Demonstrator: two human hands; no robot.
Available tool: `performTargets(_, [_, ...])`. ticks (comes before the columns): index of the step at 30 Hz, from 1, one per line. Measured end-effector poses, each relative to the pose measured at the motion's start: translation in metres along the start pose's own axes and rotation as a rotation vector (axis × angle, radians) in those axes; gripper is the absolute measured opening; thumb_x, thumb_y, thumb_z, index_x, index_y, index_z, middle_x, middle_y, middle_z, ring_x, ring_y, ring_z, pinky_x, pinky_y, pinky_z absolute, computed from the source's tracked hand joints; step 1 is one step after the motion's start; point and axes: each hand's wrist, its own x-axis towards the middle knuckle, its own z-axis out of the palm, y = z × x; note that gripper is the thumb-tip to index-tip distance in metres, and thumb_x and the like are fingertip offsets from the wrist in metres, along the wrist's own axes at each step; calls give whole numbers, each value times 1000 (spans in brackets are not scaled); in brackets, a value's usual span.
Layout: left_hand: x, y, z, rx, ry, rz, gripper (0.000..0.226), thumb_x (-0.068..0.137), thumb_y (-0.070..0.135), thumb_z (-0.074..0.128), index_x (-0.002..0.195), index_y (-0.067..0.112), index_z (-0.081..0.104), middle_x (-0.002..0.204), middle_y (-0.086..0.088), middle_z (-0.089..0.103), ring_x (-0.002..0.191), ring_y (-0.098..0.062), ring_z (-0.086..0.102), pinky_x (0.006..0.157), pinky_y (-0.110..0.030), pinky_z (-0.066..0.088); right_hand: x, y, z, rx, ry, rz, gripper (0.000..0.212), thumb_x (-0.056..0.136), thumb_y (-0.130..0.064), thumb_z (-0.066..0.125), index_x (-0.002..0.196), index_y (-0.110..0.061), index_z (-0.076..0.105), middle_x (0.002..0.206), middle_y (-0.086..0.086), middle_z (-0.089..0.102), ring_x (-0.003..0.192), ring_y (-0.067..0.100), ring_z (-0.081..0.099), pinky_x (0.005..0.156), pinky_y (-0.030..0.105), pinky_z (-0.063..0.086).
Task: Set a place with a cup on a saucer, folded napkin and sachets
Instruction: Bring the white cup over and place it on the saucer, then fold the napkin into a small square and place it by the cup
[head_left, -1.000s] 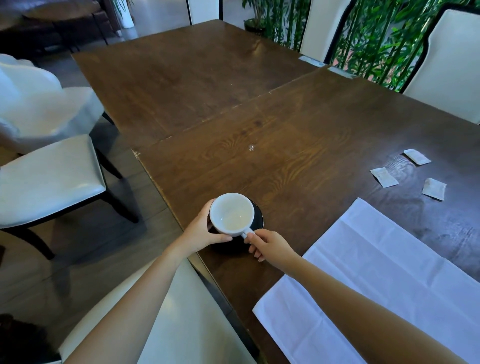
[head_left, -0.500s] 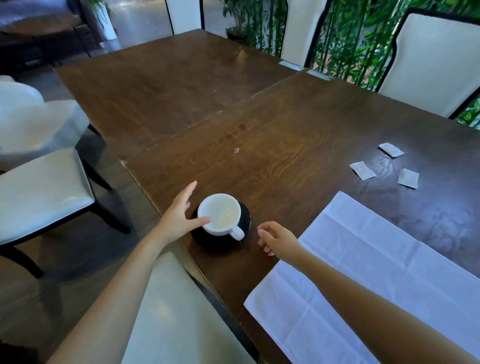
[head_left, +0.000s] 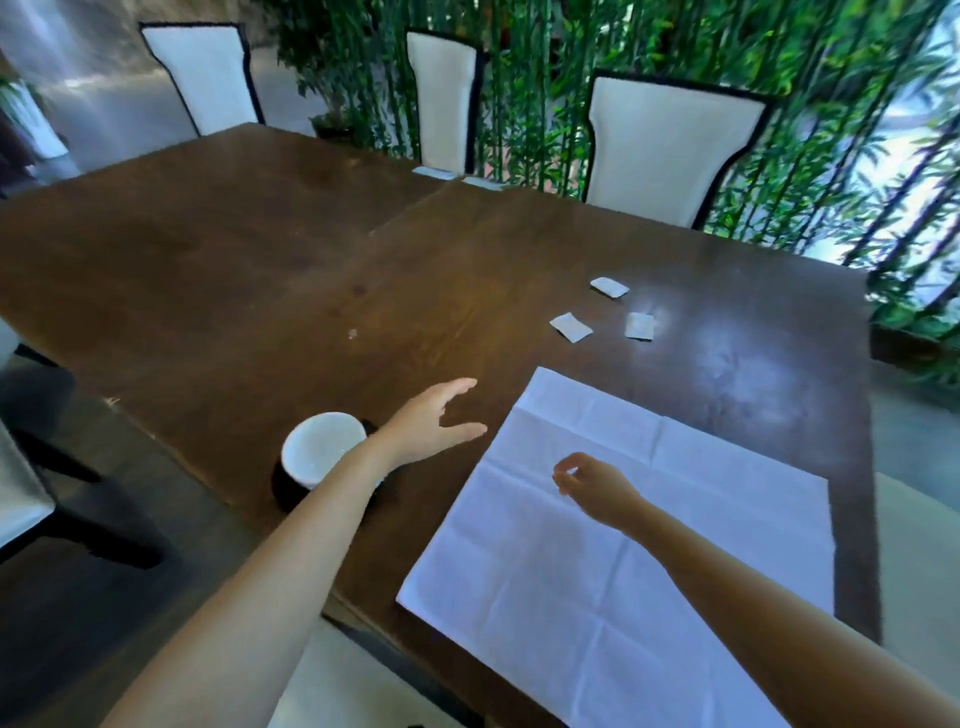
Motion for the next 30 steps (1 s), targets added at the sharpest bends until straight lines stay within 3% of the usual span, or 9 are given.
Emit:
performTargets(3, [1, 21, 45, 212, -114, 16, 66, 89, 39, 59, 145, 19, 32, 153, -1, 31, 139, -19, 31, 106, -27, 28, -23, 39, -18, -184, 77, 31, 29, 91, -28, 51, 117, -17, 57, 114, 10, 62, 111, 29, 55, 93, 31, 41])
performTargets(6, [-13, 29, 107, 384, -188, 27, 64, 91, 34, 57, 145, 9, 30, 154, -11, 29, 141, -22, 27, 108, -24, 21, -51, 81, -28, -449, 148, 0, 40, 91, -33, 50, 128, -18, 48, 128, 12, 51, 120, 33, 44, 94, 36, 40])
performTargets(10, [-48, 21, 191, 615, -256, -95, 74, 91, 52, 44, 150, 19, 13, 160, -11, -2, 147, -27, -1, 117, -49, 6, -84, 131, -33, -593, 88, -15, 56, 90, -42, 50, 140, -24, 32, 150, 4, 30, 137, 28, 26, 108, 41, 27])
performTargets(12, [-61, 14, 217, 643, -265, -110, 76, 91, 57, 40, 150, 24, 6, 159, -9, -16, 146, -29, -12, 115, -53, -1, -97, 151, -35, -622, 43, -43, 62, 90, -47, 46, 145, -29, 22, 158, -5, 12, 144, 22, 12, 114, 45, 18])
performTargets(18, [-58, 4, 215, 695, -292, -21, 80, 87, 62, 40, 150, 34, 0, 158, -3, -20, 145, -23, -18, 115, -50, -7, -118, 177, -35, -571, 63, -34, 67, 92, -52, 40, 148, -32, 9, 159, -10, -1, 147, 14, -1, 116, 47, 5])
performTargets(23, [-65, 3, 217, 720, -260, -45, 80, 88, 64, 35, 150, 29, -2, 159, -4, -17, 146, -26, -16, 115, -51, -3, -138, 169, -24, -593, 100, 0, 64, 95, -45, 36, 148, -24, 8, 160, 2, -4, 146, 27, -4, 117, 51, 1])
performTargets(30, [-88, 5, 236, 795, -167, -87, 74, 92, 62, 18, 150, 23, -6, 159, -9, -14, 145, -32, -14, 114, -57, 2, -203, 153, 23, -717, -170, -169, 84, 87, -60, 39, 149, -19, 0, 159, 5, -13, 144, 34, -17, 113, 59, -7])
